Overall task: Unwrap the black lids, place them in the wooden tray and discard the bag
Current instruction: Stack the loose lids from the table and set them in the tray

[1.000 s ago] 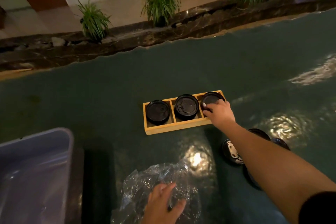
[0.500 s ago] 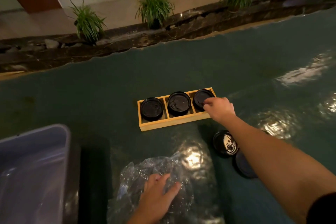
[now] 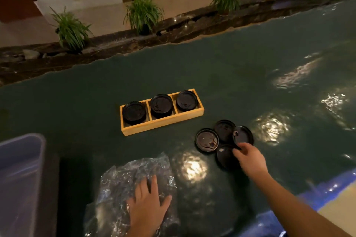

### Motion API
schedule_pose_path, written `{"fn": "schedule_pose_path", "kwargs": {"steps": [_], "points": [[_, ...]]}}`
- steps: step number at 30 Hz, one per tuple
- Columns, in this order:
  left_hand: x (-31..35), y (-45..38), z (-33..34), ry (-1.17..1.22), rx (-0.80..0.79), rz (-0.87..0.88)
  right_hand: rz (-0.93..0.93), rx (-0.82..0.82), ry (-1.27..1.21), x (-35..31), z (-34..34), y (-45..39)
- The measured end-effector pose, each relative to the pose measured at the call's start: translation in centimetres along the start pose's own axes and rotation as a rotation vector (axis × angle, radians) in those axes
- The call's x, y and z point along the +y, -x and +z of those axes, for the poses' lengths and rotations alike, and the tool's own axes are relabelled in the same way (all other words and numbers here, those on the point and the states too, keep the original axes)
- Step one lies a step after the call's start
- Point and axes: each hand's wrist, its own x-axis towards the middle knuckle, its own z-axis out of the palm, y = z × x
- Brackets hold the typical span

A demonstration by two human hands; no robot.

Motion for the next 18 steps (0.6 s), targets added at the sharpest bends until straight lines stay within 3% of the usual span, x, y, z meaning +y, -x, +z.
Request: {"fn": "schedule_pose_path", "kwargs": {"steps": [3, 8, 10, 13, 18], "points": [[1.4, 0.4, 0.0, -0.025, 0.033, -0.067, -0.012, -0.074, 0.022, 0.7, 0.4, 0.8], [3.5, 0.1, -2.1, 0.138, 0.086, -0.235, -0.041, -0.14, 0.101, 1.3, 0.9, 1.0], [4.2, 0.3, -2.8, 0.052, 0.135, -0.282, -0.055, -0.157, 0.088, 1.7, 0.7, 0.8], [5.4, 0.4, -3.0, -0.018, 0.241, -0.244, -0.071, -0.171, 0.039, 2.0, 0.2, 0.2], [8.8, -0.2, -3.8, 0.16, 0.349, -0.052, -0.066, -0.127, -0.054, 2.7, 0.3, -0.2]]}}
